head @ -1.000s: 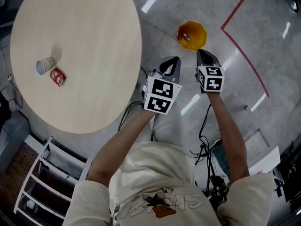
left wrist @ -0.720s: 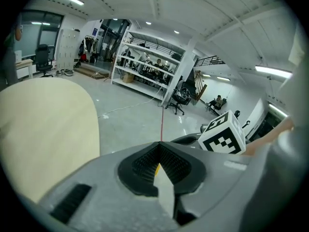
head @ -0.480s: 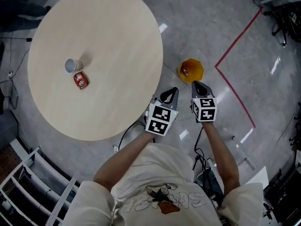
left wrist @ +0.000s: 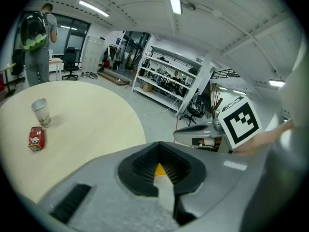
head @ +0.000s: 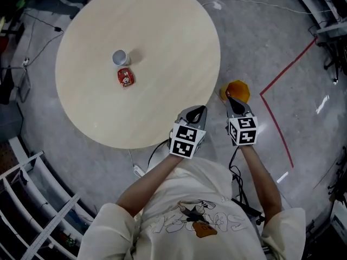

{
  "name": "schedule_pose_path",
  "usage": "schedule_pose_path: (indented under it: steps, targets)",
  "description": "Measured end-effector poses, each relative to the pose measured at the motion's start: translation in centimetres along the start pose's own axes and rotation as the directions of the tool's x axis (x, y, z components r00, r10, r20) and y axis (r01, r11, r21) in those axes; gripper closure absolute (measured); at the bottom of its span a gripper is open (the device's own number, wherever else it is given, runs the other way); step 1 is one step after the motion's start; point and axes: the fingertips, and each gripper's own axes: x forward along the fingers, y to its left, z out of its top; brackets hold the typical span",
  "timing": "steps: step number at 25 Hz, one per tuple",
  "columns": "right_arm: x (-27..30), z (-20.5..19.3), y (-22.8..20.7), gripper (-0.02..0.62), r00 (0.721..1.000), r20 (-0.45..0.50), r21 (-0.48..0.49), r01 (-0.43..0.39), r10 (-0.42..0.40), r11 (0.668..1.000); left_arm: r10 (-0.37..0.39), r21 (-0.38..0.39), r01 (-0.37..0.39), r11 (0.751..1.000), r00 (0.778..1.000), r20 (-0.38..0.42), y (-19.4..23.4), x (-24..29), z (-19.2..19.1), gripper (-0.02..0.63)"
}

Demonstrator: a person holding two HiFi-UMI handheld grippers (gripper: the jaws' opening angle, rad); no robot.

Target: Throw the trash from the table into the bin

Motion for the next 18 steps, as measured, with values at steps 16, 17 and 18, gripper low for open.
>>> schedule_pose_path:
  steps: [16,17,18]
  targets:
    - [2.4,6.2,16.9,0.589,0.971,0.006,-0.213,-0.231,0.238,0.949,0.201,-0.161,-0.183,0.97,0.974,0.102,11.0,-12.9,-1.6,0.601]
    - [2.7,6.5,17.9,0.589,0.968,0.005,-0.222,-0.243,0.25,0.944,0.212,-0.168,-0.192,0.967,0.971,0.108,11.7,-13.6,-1.7,0.601]
    - [2.9,6.7,18.9,0.589,0.965,0.004,-0.231,-0.253,0.261,0.939,0.223,-0.175,-0.201,0.964,0.968,0.114,12.4,-14.3,-1.8,0.601]
